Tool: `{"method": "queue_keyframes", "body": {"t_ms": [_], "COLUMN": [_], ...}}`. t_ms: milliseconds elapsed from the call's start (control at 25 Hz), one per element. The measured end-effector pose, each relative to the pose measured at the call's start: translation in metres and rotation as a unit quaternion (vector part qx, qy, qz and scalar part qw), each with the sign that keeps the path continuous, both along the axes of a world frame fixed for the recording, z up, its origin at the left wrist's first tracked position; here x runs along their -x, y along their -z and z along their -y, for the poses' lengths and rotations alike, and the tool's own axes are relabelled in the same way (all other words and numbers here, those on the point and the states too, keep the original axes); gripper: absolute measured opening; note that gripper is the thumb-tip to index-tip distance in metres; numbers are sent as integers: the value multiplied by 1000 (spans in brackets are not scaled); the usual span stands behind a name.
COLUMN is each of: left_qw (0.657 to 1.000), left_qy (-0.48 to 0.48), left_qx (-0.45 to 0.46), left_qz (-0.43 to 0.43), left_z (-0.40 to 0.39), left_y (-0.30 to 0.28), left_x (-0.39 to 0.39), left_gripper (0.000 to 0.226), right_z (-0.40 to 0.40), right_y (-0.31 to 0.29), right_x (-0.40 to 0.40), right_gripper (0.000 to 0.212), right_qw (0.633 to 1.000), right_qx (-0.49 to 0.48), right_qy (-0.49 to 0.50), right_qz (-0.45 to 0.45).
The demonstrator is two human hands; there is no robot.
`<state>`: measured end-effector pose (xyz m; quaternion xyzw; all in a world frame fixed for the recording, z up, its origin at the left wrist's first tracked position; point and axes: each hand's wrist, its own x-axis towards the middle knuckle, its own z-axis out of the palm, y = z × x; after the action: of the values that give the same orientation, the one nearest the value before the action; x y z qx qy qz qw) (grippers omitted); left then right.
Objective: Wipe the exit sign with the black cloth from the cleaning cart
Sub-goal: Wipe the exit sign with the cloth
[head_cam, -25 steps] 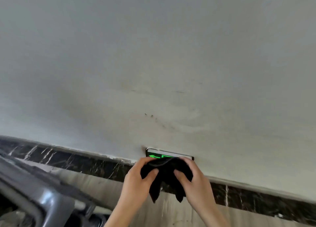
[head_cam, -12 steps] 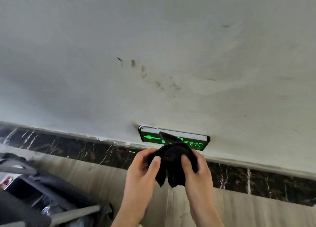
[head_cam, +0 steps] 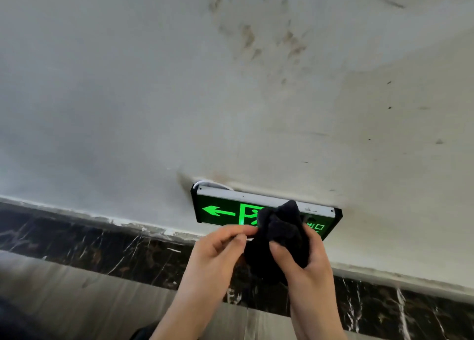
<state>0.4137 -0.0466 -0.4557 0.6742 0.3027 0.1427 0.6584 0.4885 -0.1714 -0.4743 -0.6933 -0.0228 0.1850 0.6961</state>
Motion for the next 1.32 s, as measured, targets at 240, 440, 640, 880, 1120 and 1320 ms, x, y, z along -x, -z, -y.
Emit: {"method": "queue_keyframes", "body": {"t_ms": [240, 440, 640, 880, 1120, 1320], "left_qw": [867, 557, 417, 359, 358, 348], "left_qy": [-130, -58, 11, -36, -33, -40], "left_qx": [-469, -797, -875, -899, -896, -899], "left_qz": [106, 228, 247, 248, 261, 264], "left_z": [-66, -115, -150, -166, -166, -165], "left_y": [-36, -81, -90, -77, -77, -80], "left_x": [-28, -90, -134, -157, -157, -155], "left_gripper": [28, 41, 49, 61, 62, 62], "right_z": [-6, -44, -92, -131, -137, -122], "right_y": [0, 0, 24, 56, 56, 52], "right_x": [-8, -17, -33, -38, -45, -57], "right_gripper": [51, 48, 59, 59, 59, 51], "right_qw": [986, 882, 740, 704, 705, 706], "right_qx": [98, 215, 259, 375, 422, 431], "right_qy": [30, 87, 112, -68, -135, -137], "right_qz": [129, 411, 611, 599, 553, 545]}}
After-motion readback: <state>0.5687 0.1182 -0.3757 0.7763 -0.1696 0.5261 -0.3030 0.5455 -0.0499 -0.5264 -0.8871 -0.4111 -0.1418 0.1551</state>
